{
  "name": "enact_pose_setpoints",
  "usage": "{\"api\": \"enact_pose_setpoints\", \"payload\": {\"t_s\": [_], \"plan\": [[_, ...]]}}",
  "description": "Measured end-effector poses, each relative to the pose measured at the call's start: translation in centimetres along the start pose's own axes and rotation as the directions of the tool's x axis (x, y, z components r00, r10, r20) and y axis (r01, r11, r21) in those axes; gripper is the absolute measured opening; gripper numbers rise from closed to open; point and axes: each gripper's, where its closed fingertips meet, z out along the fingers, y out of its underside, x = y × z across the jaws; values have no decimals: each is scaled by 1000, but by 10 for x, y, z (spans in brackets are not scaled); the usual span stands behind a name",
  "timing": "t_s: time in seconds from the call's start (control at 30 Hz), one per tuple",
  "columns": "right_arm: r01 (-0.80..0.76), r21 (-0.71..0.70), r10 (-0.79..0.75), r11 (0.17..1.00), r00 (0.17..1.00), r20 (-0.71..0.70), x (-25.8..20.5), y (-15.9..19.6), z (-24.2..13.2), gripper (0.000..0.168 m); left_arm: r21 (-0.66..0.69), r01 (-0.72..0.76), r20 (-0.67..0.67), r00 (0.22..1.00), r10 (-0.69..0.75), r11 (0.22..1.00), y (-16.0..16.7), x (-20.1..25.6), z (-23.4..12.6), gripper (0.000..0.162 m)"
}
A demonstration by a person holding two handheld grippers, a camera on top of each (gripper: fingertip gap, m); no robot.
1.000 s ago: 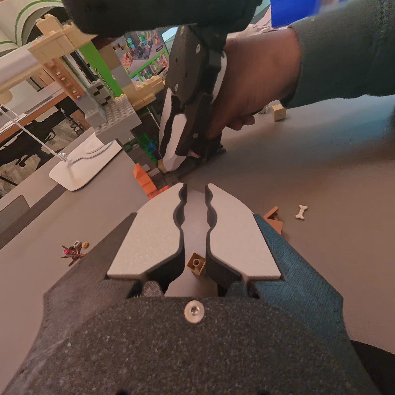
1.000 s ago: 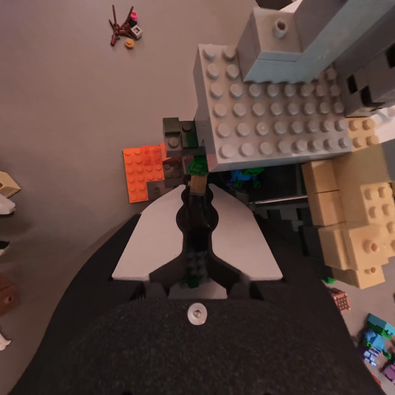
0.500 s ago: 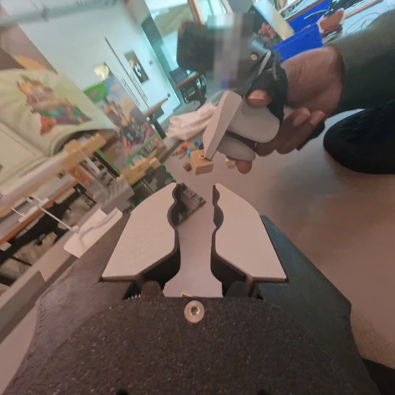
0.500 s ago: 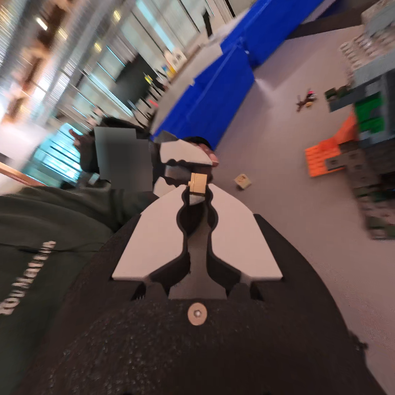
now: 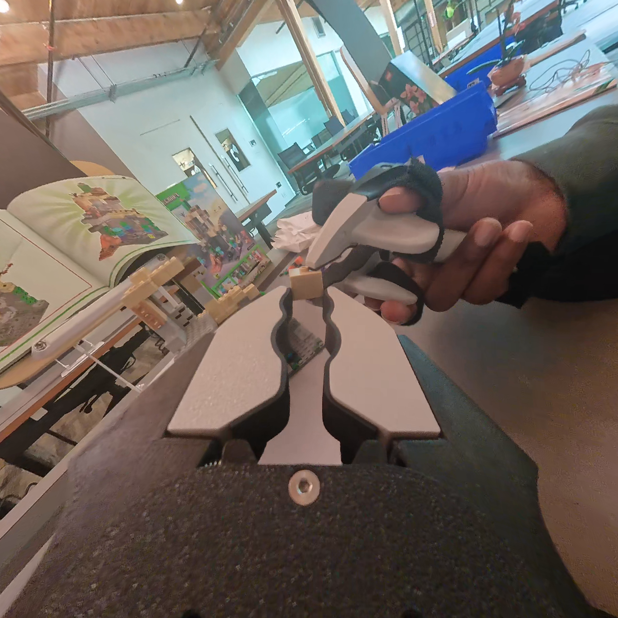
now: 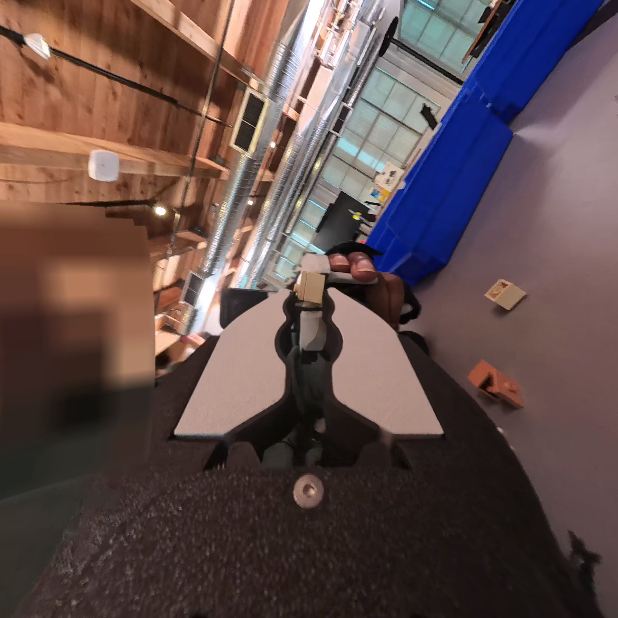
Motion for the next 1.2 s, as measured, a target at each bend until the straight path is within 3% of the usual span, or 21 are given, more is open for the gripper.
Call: {"api": "enact_pose_setpoints", "payload": {"t_s": [0.1, 0.23, 0.4, 0.5, 0.6, 0.77, 0.9, 1.0, 1.2], "plan": [[211, -74, -221, 975, 956, -193, 13, -4, -10, 20, -74, 4, -6, 1000, -4, 997, 11, 0, 3, 16], [408, -250, -477, 878, 792, -380, 27, -1, -17, 30, -177, 2, -6, 1000, -3, 984, 28, 0, 6, 16], [477, -349, -590, 807, 666, -455, 39, 3, -13, 31, -264, -66, -25, 998, 61, 962, 41, 7, 9, 16], [480, -368, -605, 796, 640, -474, 43, 3, -14, 18, -274, -105, -35, 994, 99, 956, 41, 10, 10, 16], [462, -368, -590, 807, 662, -463, 42, 5, -15, 17, -264, -109, -41, 994, 102, 958, 40, 12, 10, 16], [332, -239, -402, 912, 839, -366, 33, 7, -13, 16, -187, -143, -13, 990, 143, 972, 30, 12, 10, 16], [214, -172, -256, 962, 924, -283, 31, 9, -13, 16, -157, -134, -14, 991, 134, 978, 27, 14, 10, 17], [172, -180, -213, 968, 947, -239, 29, 12, -15, 16, -154, -129, -38, 992, 124, 980, 26, 17, 9, 17], [244, -216, -300, 945, 911, -283, 31, 14, -16, 16, -184, -121, -56, 992, 112, 975, 28, 20, 8, 16]]}}
